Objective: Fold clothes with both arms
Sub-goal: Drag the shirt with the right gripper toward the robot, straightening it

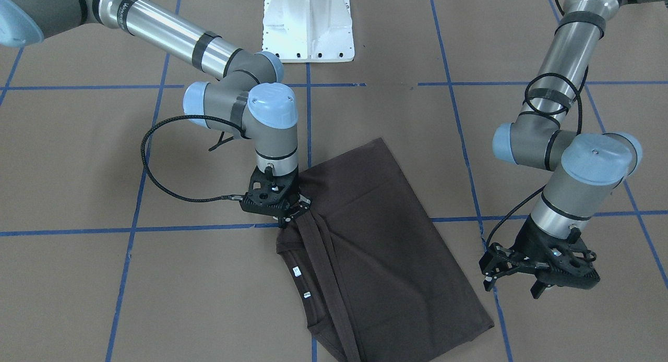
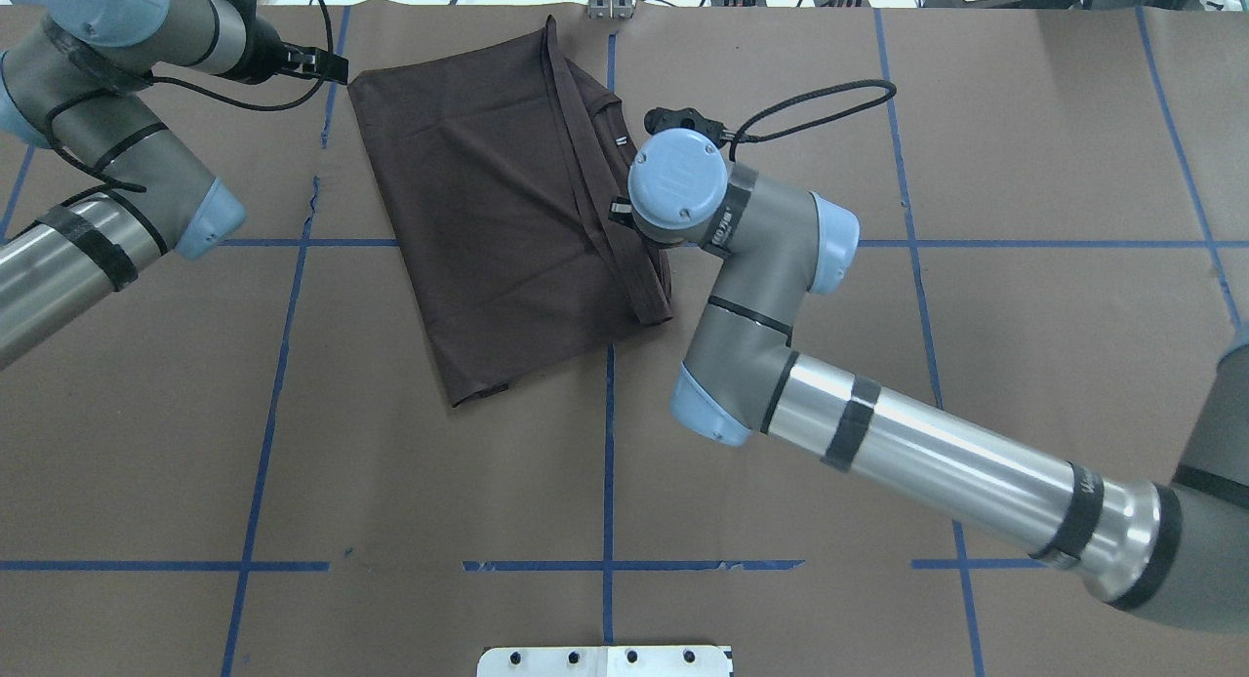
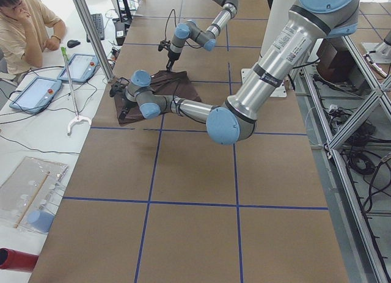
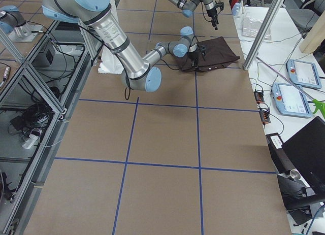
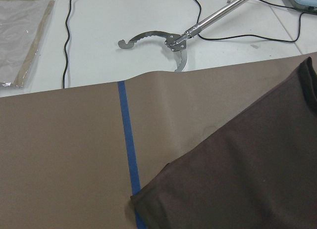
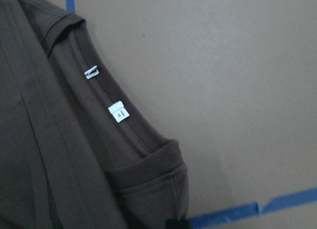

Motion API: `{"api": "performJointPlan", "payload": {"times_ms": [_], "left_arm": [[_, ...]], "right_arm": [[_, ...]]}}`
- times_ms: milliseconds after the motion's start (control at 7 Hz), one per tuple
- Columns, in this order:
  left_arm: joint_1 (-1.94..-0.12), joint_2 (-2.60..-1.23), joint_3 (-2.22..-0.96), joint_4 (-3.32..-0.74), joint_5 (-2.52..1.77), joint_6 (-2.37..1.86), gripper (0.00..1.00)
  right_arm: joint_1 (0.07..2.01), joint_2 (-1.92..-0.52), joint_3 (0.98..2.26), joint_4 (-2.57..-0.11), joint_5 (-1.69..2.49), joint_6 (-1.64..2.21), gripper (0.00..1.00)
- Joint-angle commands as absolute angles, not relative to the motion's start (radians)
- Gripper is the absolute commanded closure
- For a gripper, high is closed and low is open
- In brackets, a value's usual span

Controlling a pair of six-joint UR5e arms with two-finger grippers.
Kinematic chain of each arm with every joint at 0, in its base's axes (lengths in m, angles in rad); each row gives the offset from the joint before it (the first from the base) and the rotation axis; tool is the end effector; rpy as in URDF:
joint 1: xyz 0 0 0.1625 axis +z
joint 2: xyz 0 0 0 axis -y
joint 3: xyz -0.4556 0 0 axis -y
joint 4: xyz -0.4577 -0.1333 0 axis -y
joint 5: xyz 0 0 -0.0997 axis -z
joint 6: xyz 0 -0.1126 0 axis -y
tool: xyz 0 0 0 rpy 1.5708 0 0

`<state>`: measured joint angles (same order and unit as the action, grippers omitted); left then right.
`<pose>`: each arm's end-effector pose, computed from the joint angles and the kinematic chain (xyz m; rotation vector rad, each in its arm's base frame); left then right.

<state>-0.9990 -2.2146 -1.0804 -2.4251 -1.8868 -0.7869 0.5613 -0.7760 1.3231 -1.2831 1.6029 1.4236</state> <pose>0.3879 -0.7844 0.4298 0.5952 0.8513 -0.0362 -0.6644 -0.5710 0.2452 0.2629 -0.7984 0.3762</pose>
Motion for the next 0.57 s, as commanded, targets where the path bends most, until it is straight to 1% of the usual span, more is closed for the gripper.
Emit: {"api": "performJointPlan", "payload": {"times_ms": [0, 286, 429], "left_arm": [[-0.994, -2.215, -1.086, -2.425, -1.887, -0.787, 0.00], [-0.982, -2.215, -1.089, -2.425, -1.887, -0.798, 0.00], [-0.980, -2.215, -1.095, -2.425, -1.887, -0.801, 0.00]], "right_arm": [[0.453, -0.980, 1.599, -1.296, 1.518, 1.448, 1.00], [0.370, -1.165, 1.801, -1.299, 1.464, 1.450, 1.00], [0.356, -1.217, 1.837, -1.298, 1.457, 1.450, 1.00]]}}
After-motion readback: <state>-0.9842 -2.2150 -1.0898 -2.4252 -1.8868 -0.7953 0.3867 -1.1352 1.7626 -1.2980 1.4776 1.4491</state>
